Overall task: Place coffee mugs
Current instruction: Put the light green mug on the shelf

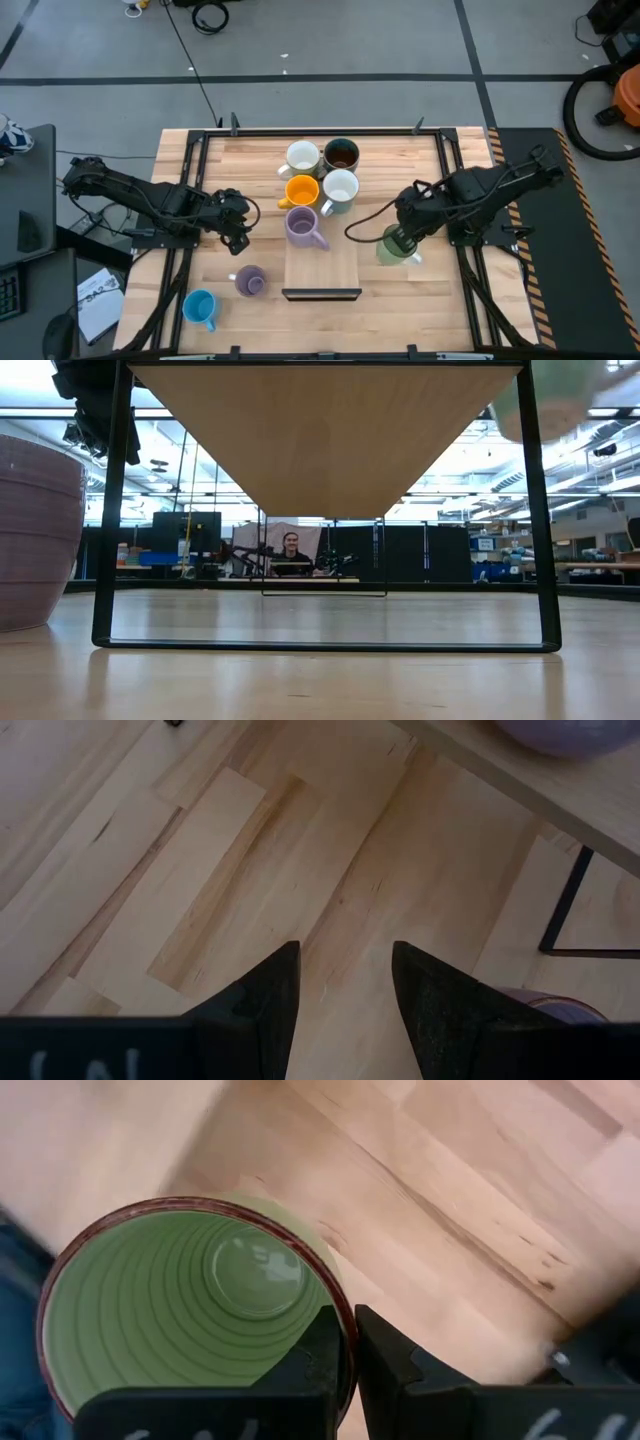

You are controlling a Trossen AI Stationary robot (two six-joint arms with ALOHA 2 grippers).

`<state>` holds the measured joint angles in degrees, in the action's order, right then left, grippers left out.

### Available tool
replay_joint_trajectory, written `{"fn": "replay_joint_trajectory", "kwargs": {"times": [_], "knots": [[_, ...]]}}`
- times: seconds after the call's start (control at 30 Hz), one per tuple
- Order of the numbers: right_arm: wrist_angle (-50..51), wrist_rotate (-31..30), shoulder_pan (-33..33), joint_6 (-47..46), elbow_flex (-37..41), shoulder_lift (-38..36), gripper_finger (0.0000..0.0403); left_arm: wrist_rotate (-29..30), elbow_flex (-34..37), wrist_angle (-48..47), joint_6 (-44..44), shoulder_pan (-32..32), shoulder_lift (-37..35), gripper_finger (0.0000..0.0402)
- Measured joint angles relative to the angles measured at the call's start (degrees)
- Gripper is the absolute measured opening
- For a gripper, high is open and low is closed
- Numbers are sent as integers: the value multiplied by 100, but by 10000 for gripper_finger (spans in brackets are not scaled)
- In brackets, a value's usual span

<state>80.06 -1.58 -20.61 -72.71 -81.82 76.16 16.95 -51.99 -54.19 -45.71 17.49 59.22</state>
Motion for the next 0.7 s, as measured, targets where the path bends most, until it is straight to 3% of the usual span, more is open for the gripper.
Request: {"fn": "replay_joint_trajectory", "kwargs": {"times": [0.3,0.7], "knots": [[83,-104,410,998,-913,375,22,0,0,0,0,0,0,167],[376,-315,1015,2926,-2625,1713,22,0,0,-2,0,-1,0,167]]}}
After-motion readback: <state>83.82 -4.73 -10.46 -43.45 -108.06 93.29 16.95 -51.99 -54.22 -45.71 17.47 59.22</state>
